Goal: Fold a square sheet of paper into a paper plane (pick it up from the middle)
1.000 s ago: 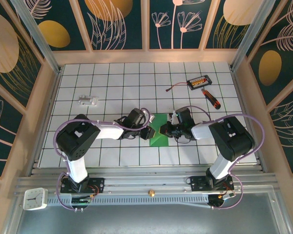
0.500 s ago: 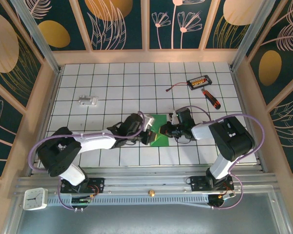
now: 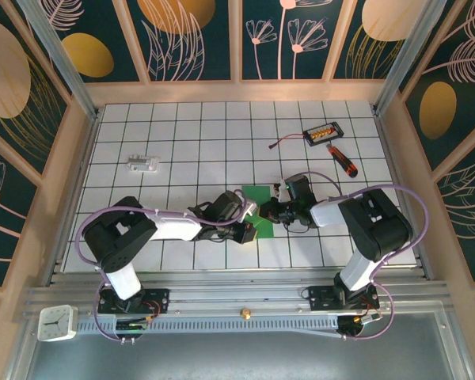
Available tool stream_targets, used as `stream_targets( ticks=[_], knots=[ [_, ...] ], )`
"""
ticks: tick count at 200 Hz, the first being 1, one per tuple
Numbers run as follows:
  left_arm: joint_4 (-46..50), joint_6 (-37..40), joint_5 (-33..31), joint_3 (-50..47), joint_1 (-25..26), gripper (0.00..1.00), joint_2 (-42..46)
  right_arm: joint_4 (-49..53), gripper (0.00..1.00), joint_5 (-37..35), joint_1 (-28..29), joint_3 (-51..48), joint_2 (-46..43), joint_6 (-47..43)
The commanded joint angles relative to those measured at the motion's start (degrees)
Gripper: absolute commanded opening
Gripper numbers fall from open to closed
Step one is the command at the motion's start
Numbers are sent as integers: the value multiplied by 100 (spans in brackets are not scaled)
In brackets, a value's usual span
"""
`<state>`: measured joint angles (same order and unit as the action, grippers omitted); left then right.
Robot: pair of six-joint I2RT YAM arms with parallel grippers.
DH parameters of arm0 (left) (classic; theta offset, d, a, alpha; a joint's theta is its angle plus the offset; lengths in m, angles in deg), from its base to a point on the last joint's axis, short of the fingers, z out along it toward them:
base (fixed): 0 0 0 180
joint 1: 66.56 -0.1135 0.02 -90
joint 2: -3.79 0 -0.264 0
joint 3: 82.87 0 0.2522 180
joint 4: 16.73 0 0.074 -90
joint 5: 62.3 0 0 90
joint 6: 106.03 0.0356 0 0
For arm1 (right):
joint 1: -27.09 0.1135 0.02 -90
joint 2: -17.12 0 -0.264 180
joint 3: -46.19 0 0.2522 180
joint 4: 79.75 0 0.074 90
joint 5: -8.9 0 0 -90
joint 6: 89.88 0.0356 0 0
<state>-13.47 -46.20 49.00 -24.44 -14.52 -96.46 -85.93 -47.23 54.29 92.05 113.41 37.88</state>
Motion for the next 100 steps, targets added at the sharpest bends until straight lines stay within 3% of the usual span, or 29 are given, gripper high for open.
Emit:
stream_targets(
  ticks=[1, 100],
  knots=[
    [291, 221, -233, 157, -45, 0, -84, 553, 0, -414, -77, -168, 234, -223],
    [316, 248, -227, 77, -259, 0, -59, 562, 0, -398, -79, -162, 277, -262]
  ],
)
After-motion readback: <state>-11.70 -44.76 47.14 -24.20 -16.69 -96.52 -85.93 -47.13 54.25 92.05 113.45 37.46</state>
